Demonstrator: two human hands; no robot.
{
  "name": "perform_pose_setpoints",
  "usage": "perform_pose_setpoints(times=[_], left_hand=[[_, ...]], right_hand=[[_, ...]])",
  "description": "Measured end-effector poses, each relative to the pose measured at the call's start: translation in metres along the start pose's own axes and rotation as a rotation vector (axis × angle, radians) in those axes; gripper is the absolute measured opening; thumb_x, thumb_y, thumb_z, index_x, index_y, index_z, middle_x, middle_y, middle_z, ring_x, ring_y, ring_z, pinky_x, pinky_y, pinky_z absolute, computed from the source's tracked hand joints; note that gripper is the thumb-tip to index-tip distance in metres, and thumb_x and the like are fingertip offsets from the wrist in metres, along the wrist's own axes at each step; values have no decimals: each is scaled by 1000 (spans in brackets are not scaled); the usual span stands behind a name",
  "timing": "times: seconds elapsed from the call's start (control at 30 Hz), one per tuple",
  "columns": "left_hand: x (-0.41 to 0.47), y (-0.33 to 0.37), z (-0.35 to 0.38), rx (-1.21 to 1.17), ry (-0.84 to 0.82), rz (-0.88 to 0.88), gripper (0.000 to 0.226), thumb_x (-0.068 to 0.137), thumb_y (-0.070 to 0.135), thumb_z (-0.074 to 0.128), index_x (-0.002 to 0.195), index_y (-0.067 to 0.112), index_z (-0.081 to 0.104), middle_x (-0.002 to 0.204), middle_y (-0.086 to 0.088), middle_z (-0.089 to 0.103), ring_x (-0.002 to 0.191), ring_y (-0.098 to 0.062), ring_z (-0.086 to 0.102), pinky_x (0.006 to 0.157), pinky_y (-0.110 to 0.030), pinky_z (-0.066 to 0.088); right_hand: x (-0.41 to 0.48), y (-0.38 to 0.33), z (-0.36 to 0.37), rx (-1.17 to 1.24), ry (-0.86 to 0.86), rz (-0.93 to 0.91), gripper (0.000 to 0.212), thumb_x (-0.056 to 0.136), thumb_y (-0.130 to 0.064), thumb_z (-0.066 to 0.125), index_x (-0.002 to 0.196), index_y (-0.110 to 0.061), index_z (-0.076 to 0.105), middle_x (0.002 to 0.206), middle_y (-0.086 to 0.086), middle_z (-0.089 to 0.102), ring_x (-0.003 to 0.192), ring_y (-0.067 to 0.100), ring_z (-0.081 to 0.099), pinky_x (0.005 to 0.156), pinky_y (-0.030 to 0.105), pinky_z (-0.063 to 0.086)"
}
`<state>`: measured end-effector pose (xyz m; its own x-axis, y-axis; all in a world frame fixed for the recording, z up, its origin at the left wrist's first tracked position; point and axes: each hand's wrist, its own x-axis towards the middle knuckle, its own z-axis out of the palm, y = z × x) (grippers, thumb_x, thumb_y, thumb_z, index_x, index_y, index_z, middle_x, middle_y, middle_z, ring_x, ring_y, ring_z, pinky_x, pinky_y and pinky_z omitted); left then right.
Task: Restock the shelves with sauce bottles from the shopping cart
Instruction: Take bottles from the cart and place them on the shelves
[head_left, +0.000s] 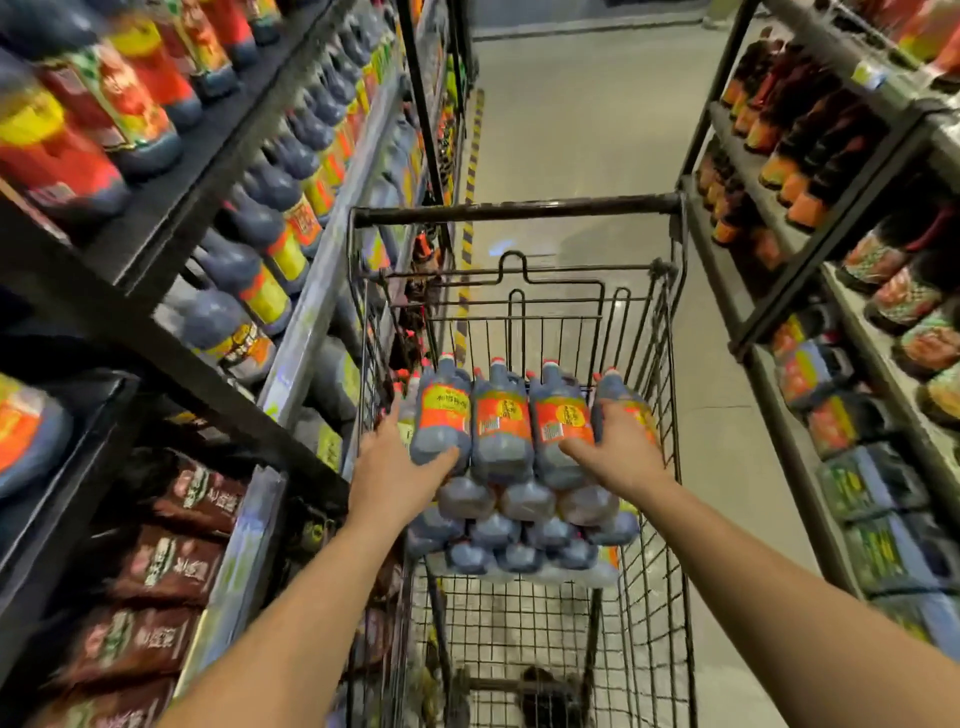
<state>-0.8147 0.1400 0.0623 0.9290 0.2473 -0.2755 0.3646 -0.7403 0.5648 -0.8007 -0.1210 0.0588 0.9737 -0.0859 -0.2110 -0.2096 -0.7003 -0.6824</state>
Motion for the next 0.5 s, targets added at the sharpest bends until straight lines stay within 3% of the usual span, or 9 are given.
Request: perform_pose_setpoints(times=[0.1, 0.2, 0.27, 0.4, 0.5], left_hand=[[33, -4, 19, 1, -74, -63, 98, 71, 64, 71, 149, 18, 33, 136, -15, 50, 122, -35, 51, 97, -46, 48], [62, -4, 35, -86, -147, -185, 96, 72, 62, 74, 148, 22, 32, 140, -10, 47, 123, -34, 52, 99, -47, 48], [80, -2, 44, -156, -167, -216, 92, 72, 60, 76, 148, 27, 36, 145, -4, 47, 126, -31, 51, 102, -48, 46], [113, 1, 59, -279, -169, -240, 100, 77, 51, 78, 155, 25, 22, 152, -7, 42, 133, -31, 48, 106, -49, 43], [129, 5, 69, -230, -161, -294, 111, 75, 55, 78, 157, 23, 12, 159, -6, 32, 140, -28, 39, 110, -47, 39]], right_hand=[[30, 8, 13, -55, -70, 57, 31, 80, -36, 71, 87, -20, 45, 69, -8, 47, 63, 15, 49, 46, 17, 27], [55, 15, 24, -113, -148, 102, 53, 80, -42, 70, 115, -8, 49, 100, 11, 60, 96, 34, 58, 70, 34, 44], [65, 21, 29, -154, -178, 119, 69, 79, -46, 68, 128, -5, 44, 118, 19, 57, 107, 38, 55, 83, 40, 45], [69, 30, 39, -166, -149, 111, 67, 78, -48, 66, 127, -7, 46, 114, 19, 60, 104, 38, 58, 85, 43, 48], [69, 35, 43, -179, -128, 88, 69, 77, -54, 65, 124, -7, 49, 112, 16, 59, 104, 35, 57, 87, 44, 48]])
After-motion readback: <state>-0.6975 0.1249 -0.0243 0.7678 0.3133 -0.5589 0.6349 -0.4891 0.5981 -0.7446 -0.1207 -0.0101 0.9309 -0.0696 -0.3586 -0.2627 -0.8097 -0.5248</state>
